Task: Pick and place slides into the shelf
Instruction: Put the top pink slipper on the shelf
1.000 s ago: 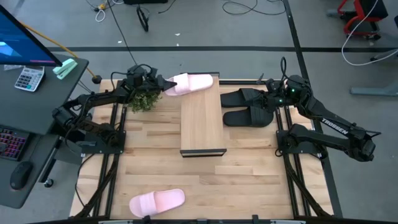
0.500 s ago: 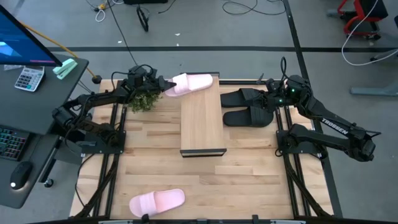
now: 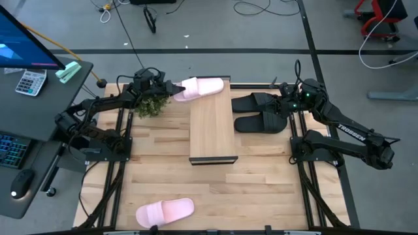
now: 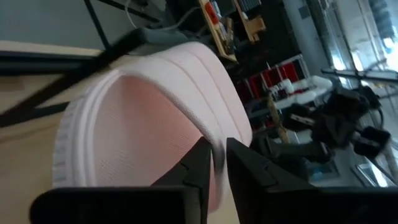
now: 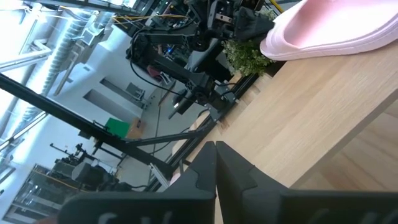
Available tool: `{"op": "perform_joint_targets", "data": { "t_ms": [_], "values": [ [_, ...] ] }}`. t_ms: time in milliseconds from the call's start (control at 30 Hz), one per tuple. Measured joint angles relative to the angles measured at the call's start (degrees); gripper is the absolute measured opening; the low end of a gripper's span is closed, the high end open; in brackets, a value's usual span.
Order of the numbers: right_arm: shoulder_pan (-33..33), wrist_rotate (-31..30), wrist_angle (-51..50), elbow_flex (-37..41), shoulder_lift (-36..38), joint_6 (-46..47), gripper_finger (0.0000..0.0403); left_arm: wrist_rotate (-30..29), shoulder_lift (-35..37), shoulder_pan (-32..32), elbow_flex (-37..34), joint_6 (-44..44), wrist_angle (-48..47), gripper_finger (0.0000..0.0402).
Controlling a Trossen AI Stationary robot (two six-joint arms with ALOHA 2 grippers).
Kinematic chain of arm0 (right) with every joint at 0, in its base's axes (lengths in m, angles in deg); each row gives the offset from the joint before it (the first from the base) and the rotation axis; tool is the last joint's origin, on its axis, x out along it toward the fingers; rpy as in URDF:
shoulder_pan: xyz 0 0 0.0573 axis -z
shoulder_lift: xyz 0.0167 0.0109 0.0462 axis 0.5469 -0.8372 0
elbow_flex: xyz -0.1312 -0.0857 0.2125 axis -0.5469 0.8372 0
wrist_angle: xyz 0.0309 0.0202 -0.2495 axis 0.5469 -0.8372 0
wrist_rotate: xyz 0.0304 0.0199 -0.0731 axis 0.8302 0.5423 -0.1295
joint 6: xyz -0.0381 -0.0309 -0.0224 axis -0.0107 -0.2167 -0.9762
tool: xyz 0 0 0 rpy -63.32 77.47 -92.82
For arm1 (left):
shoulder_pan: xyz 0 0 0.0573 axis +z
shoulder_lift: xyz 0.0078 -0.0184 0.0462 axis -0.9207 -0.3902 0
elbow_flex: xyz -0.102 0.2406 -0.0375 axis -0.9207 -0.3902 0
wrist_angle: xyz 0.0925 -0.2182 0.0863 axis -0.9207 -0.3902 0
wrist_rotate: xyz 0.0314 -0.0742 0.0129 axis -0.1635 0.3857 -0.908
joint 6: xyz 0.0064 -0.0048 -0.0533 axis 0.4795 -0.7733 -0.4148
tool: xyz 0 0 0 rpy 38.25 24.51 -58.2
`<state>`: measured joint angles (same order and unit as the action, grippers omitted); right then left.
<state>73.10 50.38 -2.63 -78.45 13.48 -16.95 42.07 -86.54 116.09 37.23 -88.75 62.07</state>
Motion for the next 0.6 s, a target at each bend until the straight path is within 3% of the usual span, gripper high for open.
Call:
{"op": "perform_joint_targets", "data": {
  "t_ms": [133, 367, 600],
  "values": [
    [0.0, 0.0, 0.0, 0.0, 0.0, 0.01, 0.0005, 2.98, -0.02, 0.0, 0.0, 0.04, 0.61, 0.0055],
    [0.0, 0.0, 0.0, 0.0, 0.0, 0.0, 0.0005, 2.27, -0.02, 0.0, 0.0, -0.65, 0.73, 0.0033],
    [-0.02, 0.0, 0.0, 0.0, 0.0, 0.02, 0.0007, -0.83, -0.02, 0.0, 0.0, -0.96, 0.36, 0.0071]
  ]
}}
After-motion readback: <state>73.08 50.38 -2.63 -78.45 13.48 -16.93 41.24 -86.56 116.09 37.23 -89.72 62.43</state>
